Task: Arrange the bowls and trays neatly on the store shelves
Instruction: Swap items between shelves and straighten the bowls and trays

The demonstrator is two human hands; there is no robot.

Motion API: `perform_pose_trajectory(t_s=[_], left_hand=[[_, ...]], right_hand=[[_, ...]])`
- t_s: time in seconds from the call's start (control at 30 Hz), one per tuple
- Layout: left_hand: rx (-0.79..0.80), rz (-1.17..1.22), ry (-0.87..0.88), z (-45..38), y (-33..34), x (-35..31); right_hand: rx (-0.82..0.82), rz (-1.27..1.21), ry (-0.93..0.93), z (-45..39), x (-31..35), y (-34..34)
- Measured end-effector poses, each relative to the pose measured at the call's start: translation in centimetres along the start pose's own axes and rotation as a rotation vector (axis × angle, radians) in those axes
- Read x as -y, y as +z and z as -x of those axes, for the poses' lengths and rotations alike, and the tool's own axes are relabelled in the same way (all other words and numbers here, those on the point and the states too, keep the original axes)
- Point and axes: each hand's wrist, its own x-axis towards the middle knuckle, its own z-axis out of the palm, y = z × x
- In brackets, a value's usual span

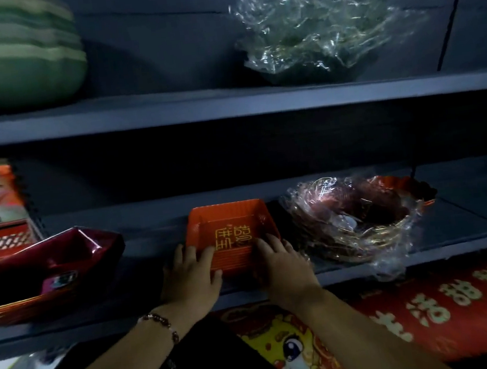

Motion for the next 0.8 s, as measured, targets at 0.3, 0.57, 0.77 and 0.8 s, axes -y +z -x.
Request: perform_pose_trajectory(t_s=[0.3, 0.57, 0.77, 0.8], left_hand=[[0.016, 0.784, -0.368, 0.7, -1.1, 2.5], [0.290, 1.243, -0.600, -0.9, -0.7, 3.2], [0.364, 1.222, -0.663, 3.4, -4.0, 3.0], [0.373, 1.212, -0.652, 4.4, -5.0, 2.9]], right_hand=[[-0.153, -1.075, 0.409, -0.8, 1.8, 0.5], [0.059, -1.398, 0.809, -2.2, 3.4, -0.4], [0.205, -1.530, 0.885, 1.5, 4.5, -3.0], [0.225, -1.537, 0.917, 2.2, 4.8, -3.6]])
